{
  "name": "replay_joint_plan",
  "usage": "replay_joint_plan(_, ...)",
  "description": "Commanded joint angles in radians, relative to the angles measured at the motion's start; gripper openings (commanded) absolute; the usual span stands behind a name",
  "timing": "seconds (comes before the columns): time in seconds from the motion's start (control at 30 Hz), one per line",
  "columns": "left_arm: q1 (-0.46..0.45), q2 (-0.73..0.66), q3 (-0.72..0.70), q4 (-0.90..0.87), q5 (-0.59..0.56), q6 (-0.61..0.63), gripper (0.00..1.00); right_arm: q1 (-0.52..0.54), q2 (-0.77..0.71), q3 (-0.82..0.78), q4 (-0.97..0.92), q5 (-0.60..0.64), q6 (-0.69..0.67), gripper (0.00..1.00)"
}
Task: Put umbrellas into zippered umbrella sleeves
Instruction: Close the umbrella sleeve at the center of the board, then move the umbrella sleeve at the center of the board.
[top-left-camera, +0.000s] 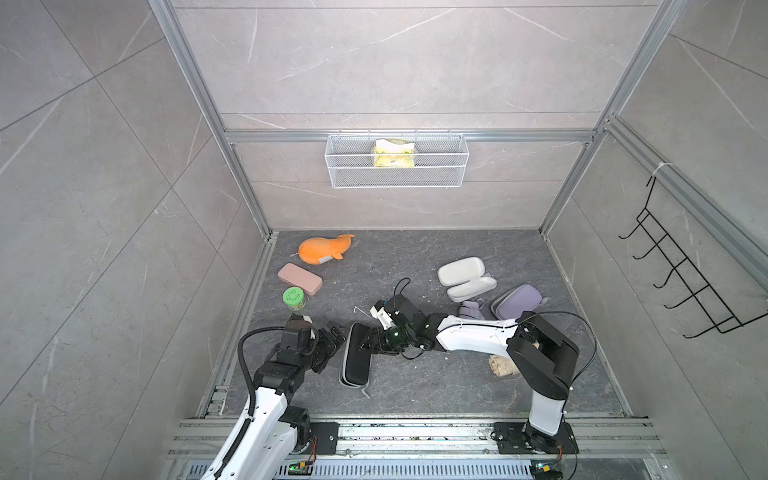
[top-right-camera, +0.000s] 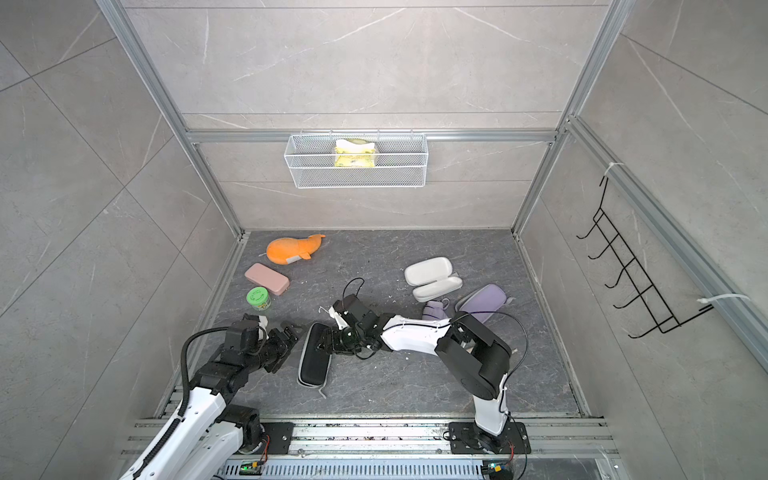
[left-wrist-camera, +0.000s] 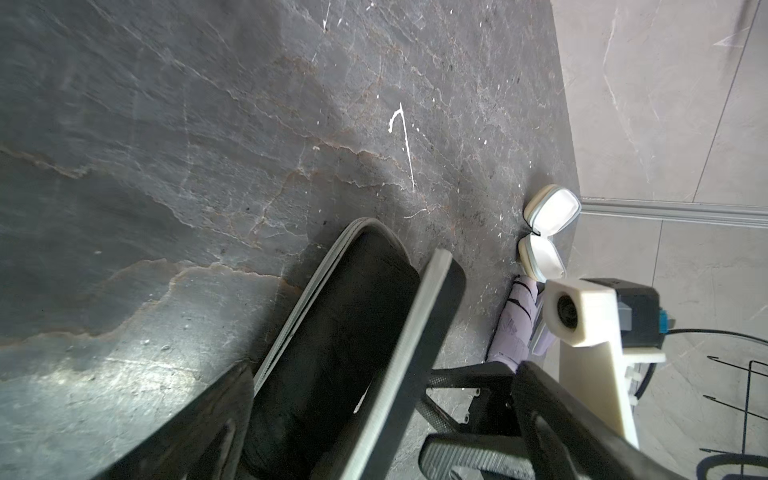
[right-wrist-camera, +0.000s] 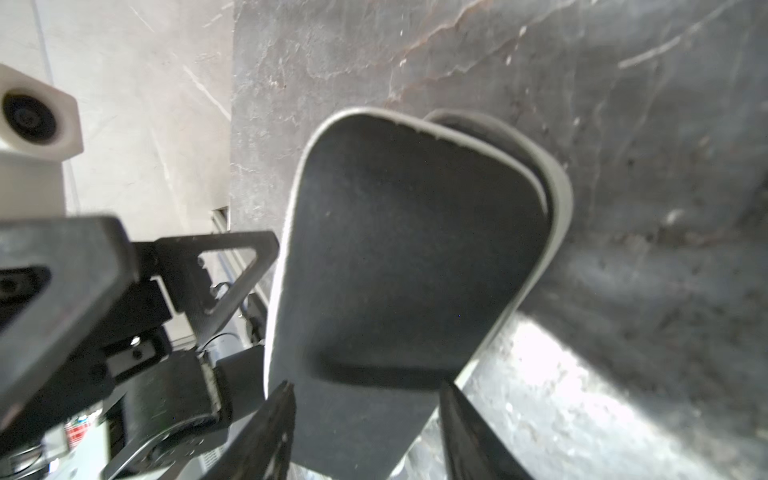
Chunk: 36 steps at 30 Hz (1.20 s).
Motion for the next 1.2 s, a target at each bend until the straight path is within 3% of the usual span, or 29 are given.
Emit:
replay_joint_plan(0.0,-0.006,0.023,-0.026,0.022,0.041,0.028,0.99,0.028,0.058,0.079,-0.141,0.105,-0.012,0.49)
replay_joint_plan(0.13,-0.056,0.045,-0.049,0.035,0.003,0.023,0.99,0.046,0.115,0.163,-0.216,0.164,-0.007,0.44)
replay_joint_plan(0.27,-0.117,0.136,-0.061,0.039,-0.034,0.020,0.91,0.046,0.125,0.173,-0.220,0.183,0.002,0.40)
replay_joint_plan(0.4,-0.179,0.222,-0.071,0.107,-0.058,0.006,0.83,0.025,0.055,0.087,-0.076,0.105,-0.006,0.39)
replay_joint_plan(0.57,-0.188,0.285,-0.053,0.127,-0.072,0.061,0.74,-0.034,-0.105,-0.055,0.042,-0.001,-0.070,0.40)
replay_joint_plan(0.67,-0.187,0.350,-0.014,0.120,-0.077,0.131,0.72,-0.059,-0.197,-0.115,-0.047,0.007,-0.217,0.41)
replay_joint_plan(0.77,-0.186,0.458,0.027,0.159,-0.042,0.198,0.72,-0.060,-0.257,-0.155,-0.177,0.072,-0.455,0.49)
replay_joint_plan(1.0,-0.186,0.697,0.183,0.211,0.053,0.389,0.68,-0.035,-0.413,-0.444,0.137,0.199,-0.812,0.58)
replay_joint_plan(1.07,-0.186,0.740,0.228,0.197,0.072,0.440,0.68,-0.030,-0.396,-0.455,0.148,0.223,-0.879,0.55)
replay_joint_plan(1.17,-0.187,0.794,0.272,0.196,0.110,0.478,0.66,-0.023,-0.330,-0.462,0.200,0.279,-0.920,0.40)
